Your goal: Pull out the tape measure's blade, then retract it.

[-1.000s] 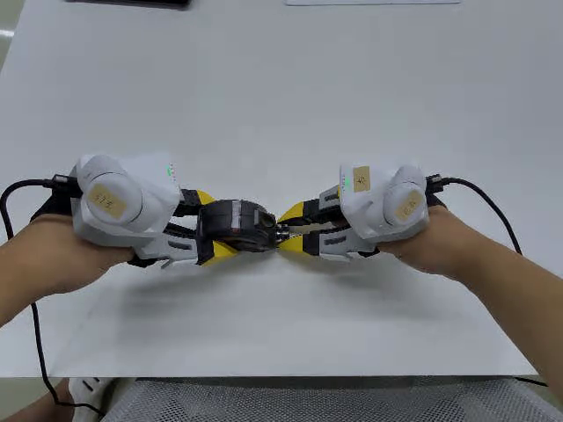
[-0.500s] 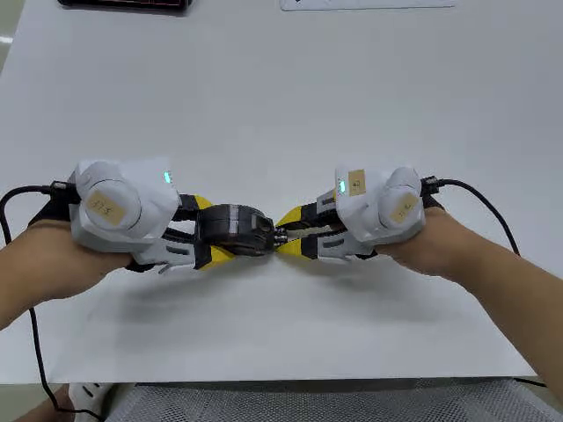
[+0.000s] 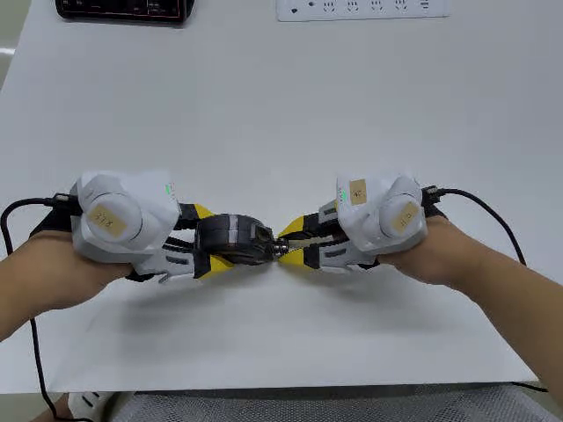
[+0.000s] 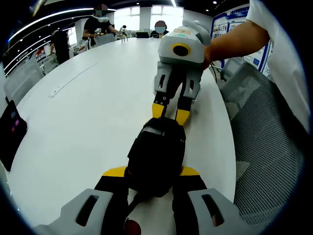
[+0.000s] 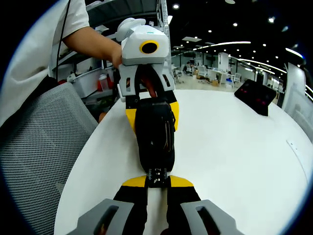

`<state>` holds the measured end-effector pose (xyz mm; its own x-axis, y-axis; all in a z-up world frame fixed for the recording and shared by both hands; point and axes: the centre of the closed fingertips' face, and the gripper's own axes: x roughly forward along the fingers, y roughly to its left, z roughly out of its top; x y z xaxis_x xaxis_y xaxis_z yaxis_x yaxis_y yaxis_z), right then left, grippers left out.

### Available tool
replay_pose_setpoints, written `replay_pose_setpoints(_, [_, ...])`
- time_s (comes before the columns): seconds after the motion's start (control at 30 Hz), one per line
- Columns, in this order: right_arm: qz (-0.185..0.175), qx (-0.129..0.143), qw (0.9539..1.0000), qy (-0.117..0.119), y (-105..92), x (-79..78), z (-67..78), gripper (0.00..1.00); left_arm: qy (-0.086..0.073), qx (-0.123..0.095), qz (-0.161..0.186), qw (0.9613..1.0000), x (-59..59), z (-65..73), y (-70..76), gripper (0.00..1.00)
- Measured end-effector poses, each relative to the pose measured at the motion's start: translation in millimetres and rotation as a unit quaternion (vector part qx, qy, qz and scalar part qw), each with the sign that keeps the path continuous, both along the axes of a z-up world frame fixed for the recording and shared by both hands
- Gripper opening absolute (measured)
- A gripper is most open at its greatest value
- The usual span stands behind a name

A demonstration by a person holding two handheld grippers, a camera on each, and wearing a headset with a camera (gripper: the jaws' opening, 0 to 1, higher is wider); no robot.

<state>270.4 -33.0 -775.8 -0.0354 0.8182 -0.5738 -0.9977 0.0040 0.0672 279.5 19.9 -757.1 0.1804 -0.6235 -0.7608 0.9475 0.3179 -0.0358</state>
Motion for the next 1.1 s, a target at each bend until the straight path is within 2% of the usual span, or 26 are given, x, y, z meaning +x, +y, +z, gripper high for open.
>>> replay_pose_setpoints(1.1, [-0.012, -0.014, 0.9998, 0.01, -46.3, 2.1, 1.2, 0.1, 0.005, 0.003, 0.004, 1.0, 0.4, -0.5, -0.3, 0.29])
